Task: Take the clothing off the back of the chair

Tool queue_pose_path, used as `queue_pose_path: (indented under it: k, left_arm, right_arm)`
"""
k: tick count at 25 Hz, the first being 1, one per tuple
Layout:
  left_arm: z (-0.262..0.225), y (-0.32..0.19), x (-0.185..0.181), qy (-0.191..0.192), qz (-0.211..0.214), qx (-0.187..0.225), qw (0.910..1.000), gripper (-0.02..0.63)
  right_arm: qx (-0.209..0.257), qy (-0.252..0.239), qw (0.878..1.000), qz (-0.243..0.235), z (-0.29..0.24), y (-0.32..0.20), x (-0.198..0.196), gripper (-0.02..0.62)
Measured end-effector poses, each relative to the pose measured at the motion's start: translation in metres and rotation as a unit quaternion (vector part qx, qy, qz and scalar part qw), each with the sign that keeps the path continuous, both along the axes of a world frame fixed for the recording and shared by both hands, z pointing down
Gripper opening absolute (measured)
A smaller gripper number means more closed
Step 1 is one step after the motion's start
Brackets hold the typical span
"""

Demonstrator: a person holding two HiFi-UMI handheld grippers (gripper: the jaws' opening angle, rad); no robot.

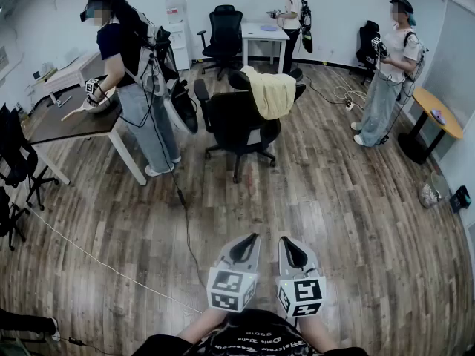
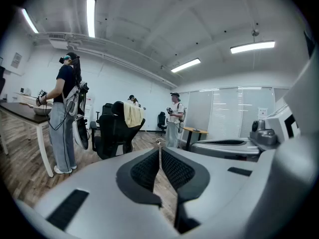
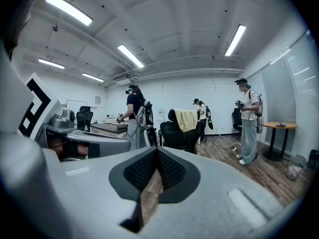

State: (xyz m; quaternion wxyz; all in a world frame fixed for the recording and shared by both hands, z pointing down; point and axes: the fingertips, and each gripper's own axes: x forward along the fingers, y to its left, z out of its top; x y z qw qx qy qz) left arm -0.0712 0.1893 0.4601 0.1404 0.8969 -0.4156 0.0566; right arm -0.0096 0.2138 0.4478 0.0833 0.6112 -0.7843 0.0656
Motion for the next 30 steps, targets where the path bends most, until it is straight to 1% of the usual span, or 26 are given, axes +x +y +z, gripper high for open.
queue_pose_path:
  k: [6, 8, 11, 15, 18, 22, 25, 28, 30]
  left_arm:
    - [0.009, -0.004, -0.001, -0.009, 0.002, 0.0, 1.0, 0.02]
    - [0.011, -0.007, -0.001, -0.01, 0.002, -0.003, 0.9999, 0.02]
    - [0.013, -0.013, -0.002, -0.008, 0.001, -0.002, 1.0, 0.02]
    - [0.011, -0.023, -0.008, -0.006, 0.0, 0.001, 1.0, 0.02]
    - [0.012, -0.033, -0.011, -0.009, 0.0, 0.0, 1.0, 0.02]
    - [0.015, -0.051, -0.01, -0.009, 0.005, -0.001, 0.9999, 0.02]
    - [0.016, -0.066, -0.013, -0.006, 0.006, 0.002, 1.0, 0.02]
    - [0.018, -0.08, -0.016, -0.003, 0.011, 0.002, 0.9999, 0.02]
    - [0.019, -0.091, -0.018, -0.005, 0.014, -0.001, 0.9999, 0.02]
  right_arm:
    - [-0.013, 0.024, 1.0, -0.006, 0.01, -0.004, -0.006, 0.003]
    - [-0.015, 0.025, 1.0, -0.002, 0.01, -0.008, -0.006, 0.003]
    - [-0.011, 0.014, 1.0, 0.003, 0.011, -0.016, -0.004, 0.003]
    - [-0.003, -0.017, 1.0, 0.002, 0.006, -0.027, -0.006, 0.005]
    - [-0.003, -0.023, 1.0, 0.003, 0.007, -0.036, -0.007, 0.005]
    - [0.005, -0.046, 0.999, -0.003, 0.007, -0.052, -0.008, 0.005]
    - [-0.002, -0.036, 0.999, -0.001, 0.012, -0.066, -0.011, 0.005]
    - [0.004, -0.028, 0.999, 0.023, 0.013, -0.079, -0.009, 0.014]
    - [0.001, -0.03, 0.999, 0.03, 0.014, -0.089, -0.008, 0.02]
